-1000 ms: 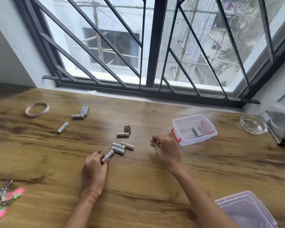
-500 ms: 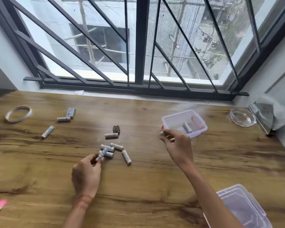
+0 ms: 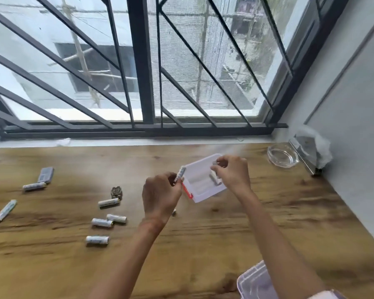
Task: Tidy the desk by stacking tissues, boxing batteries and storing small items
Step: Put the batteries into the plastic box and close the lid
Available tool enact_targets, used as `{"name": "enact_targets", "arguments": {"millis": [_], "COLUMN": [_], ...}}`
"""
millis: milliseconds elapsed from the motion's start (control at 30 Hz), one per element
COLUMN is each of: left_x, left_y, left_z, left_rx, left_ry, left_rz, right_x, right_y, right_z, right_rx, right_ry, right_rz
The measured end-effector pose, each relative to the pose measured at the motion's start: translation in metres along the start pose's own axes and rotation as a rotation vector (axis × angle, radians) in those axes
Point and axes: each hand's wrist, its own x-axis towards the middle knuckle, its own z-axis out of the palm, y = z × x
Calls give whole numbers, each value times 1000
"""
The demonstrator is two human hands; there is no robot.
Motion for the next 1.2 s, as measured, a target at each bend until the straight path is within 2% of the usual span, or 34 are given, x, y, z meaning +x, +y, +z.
{"name": "enact_targets", "arguments": {"millis": [133, 333, 667, 767, 967, 1200], "left_x": [9, 16, 24, 22, 7, -16], "left_y": [29, 36, 42, 40, 25, -22], "left_z": [41, 84, 100, 98, 74, 11], "left_rx": [99, 353, 541, 520, 390, 201], "left_ry": [-86, -127, -168, -166, 5, 151], "left_rz": [0, -22, -47, -13, 74, -63], "right_x": [26, 32, 36, 36, 8, -64], "right_y": [8, 14, 25, 26, 11, -21], "right_z": [2, 17, 33, 31, 18, 42], "right_rx": [-100, -230, -328, -324, -209, -104], "right_ry": [-90, -242, -268, -240, -96, -62], "right_rz": [59, 32, -1, -24, -179, -413]}}
